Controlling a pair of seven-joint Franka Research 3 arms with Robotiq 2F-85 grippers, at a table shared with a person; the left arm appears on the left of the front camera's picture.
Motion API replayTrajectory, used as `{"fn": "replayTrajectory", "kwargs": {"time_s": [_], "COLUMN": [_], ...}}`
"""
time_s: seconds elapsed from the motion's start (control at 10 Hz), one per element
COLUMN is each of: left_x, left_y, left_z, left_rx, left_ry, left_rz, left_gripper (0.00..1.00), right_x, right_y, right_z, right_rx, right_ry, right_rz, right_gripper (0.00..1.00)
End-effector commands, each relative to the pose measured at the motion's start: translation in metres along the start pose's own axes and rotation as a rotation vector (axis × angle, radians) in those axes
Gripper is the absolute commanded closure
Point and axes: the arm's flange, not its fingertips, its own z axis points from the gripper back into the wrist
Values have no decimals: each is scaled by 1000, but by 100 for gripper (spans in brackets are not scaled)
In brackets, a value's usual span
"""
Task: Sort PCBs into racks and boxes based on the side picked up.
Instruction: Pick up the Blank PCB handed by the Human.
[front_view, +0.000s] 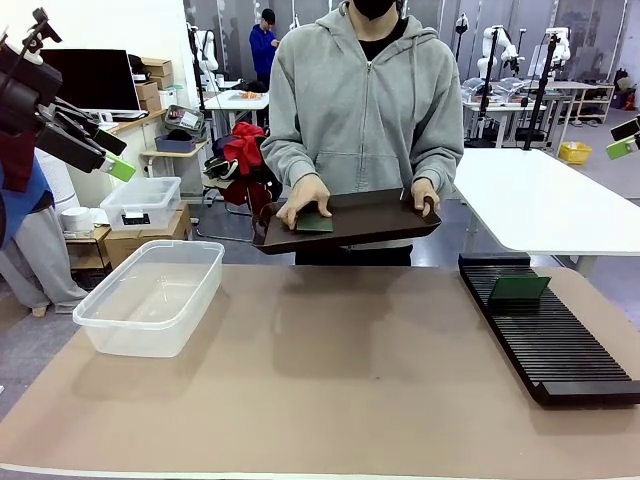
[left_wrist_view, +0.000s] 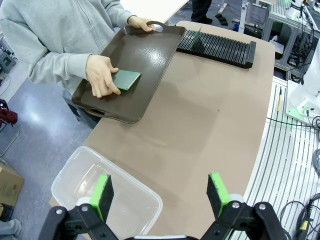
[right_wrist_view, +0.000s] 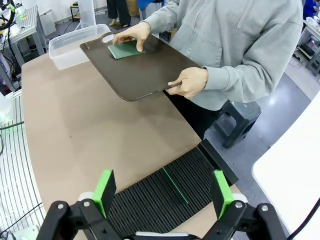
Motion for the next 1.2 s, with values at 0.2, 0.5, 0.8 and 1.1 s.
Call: {"fn": "replayTrajectory", "kwargs": {"time_s": [0.2,0.5,0.8,1.1], "left_x": [0,0,0,0], "left_y": [0,0,0,0], "left_z": [-1,-1,-1,-1], "left_rx": [0,0,0,0], "left_ry": [-1,-1,-1,-1], "left_rz": [1,1,1,1], "left_gripper": [0,0,0,0], "right_x": [1,1,1,1], "right_y": [2,2,2,2], "right_z": [-1,-1,-1,-1], "right_rx": [-3,-3,-3,-3], "right_ry": [6,6,6,6], "right_rz": [-2,-2,-2,-2], "right_gripper": [0,0,0,0]}}
